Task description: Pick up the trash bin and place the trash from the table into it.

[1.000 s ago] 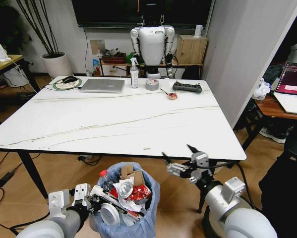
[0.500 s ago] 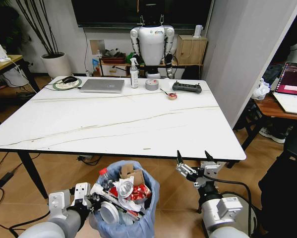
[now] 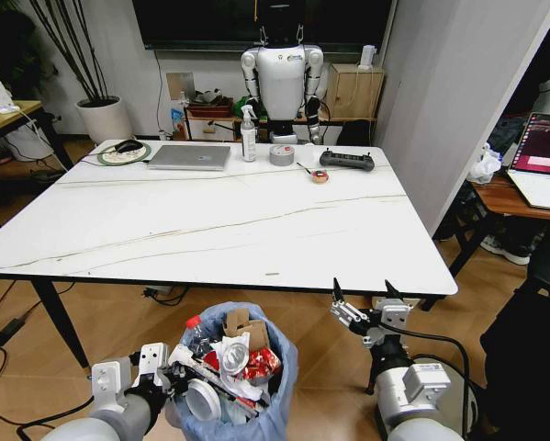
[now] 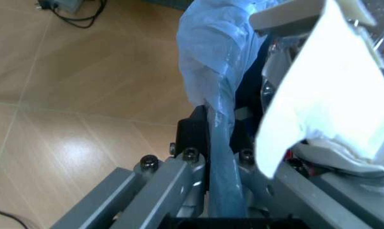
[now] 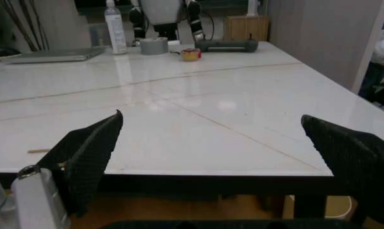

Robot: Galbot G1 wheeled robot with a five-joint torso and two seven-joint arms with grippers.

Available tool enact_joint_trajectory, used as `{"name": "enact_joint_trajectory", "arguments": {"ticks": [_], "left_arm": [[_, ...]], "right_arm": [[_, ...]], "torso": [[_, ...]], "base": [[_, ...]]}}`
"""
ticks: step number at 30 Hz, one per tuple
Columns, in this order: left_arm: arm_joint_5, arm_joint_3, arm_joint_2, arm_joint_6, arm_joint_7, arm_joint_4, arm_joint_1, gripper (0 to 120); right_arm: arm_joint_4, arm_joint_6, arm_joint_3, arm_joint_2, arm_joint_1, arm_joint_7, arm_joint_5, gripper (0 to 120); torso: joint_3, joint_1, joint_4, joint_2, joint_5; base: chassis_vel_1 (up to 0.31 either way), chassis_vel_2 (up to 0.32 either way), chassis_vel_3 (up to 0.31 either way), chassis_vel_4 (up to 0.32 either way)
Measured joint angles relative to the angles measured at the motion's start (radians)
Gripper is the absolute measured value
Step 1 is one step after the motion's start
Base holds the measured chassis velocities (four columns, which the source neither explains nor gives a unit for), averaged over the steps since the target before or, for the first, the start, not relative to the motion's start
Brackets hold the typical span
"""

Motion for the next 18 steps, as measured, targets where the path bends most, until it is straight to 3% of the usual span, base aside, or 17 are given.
{"name": "enact_joint_trajectory", "arguments": {"ticks": [10, 18], "left_arm": [[0.024, -0.020, 0.007, 0.000, 0.024, 0.000, -0.001, 0], [0.035, -0.036, 0.026, 0.000, 0.076, 0.003, -0.004, 0]], "right_arm": [[-0.052, 0.066, 0.087, -0.032, -0.036, -0.022, 0.040, 100], [-0.127, 0.186, 0.167, -0.078, -0.093, -0.042, 0.115, 100]], "torso": [[-0.025, -0.020, 0.0000, -0.045, 0.0002], [-0.052, -0.041, -0.0001, -0.093, 0.0001]], "base": [[0.000, 0.000, 0.000, 0.000], [0.000, 0.000, 0.000, 0.000]]}}
